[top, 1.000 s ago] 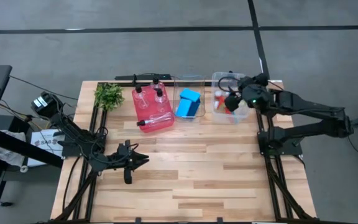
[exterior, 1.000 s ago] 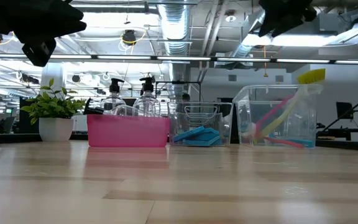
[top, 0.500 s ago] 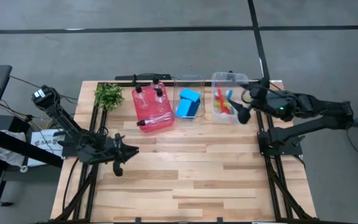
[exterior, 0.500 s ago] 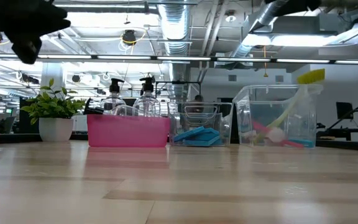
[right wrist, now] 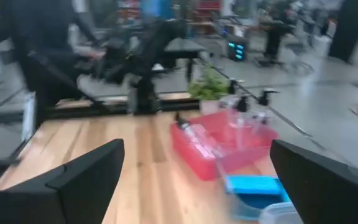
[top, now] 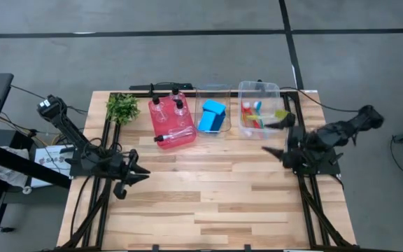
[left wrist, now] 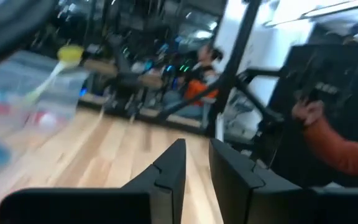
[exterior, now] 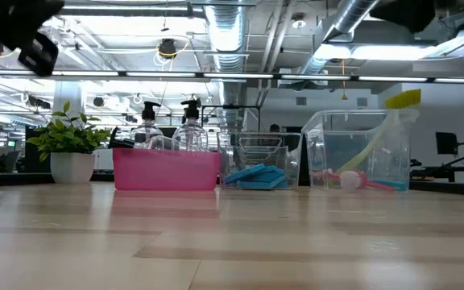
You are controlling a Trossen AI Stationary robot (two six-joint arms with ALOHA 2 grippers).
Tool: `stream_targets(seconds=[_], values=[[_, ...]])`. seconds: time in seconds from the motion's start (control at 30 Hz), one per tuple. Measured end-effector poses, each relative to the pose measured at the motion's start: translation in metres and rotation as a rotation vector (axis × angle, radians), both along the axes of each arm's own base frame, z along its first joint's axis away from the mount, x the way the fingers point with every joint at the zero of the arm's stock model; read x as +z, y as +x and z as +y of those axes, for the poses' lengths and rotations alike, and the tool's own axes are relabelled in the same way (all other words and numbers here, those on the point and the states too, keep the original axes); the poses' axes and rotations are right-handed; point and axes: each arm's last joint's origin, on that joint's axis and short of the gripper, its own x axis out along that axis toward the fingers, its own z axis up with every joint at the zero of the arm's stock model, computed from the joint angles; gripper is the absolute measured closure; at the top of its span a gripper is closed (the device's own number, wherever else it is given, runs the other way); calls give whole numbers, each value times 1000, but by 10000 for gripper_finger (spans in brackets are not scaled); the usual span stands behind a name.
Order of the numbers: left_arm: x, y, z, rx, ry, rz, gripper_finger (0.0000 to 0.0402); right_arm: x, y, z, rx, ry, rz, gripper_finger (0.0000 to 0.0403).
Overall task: Pick & Place Kitchen Sink Supplies
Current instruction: Return to Home Position
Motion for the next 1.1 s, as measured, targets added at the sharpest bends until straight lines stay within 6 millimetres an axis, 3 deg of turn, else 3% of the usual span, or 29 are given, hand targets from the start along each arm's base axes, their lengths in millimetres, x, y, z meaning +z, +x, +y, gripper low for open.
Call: stream_targets(seconds=[0.37,0.5,0.77,0.93,1.1], values=[[21,13,34,65,28,-205,330,-73,7,29,145,-31,-67,6],[25,16,46,-26,26,-266,330,-91,4,34,135,-34,-41,7],[12,19,63,-6,46,-114,330,-135,-6,36,2,-5,-6,6],[11,17,67,36,104,-114,330,-153,-10,37,34,15,5,6],[11,17,68,43,113,-111,330,-158,-13,39,57,33,26,6]])
